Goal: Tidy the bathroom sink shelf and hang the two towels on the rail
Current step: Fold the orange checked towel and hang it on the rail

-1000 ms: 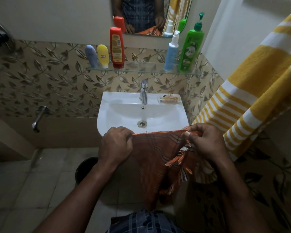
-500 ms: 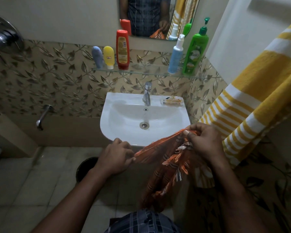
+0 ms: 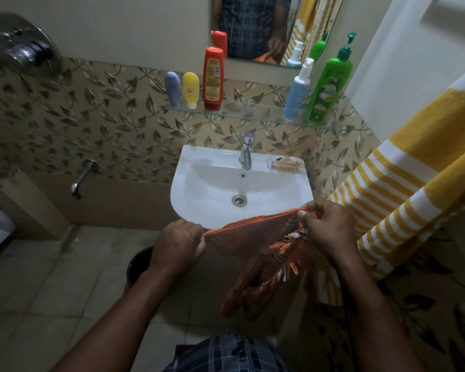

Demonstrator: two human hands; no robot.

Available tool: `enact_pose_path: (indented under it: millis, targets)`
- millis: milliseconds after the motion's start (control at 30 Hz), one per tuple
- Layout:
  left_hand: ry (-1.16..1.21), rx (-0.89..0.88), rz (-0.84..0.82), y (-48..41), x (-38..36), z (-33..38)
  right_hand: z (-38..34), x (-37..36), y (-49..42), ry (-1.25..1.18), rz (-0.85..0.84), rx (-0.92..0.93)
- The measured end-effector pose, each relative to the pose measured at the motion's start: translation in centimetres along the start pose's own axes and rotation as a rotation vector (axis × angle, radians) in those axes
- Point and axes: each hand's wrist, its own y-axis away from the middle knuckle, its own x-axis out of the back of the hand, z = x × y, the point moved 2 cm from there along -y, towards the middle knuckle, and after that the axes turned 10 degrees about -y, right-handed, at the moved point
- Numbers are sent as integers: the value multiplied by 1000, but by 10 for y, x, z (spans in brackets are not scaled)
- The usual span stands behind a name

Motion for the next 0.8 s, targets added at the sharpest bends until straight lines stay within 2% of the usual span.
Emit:
enact_pose_path:
  millis: [267, 800]
  targets:
    - [68, 86, 118, 1, 15, -11, -3, -10, -2, 2, -7, -8]
    - [66, -2, -10, -3, 17, -20, -12, -23, -5, 27, -3, 16]
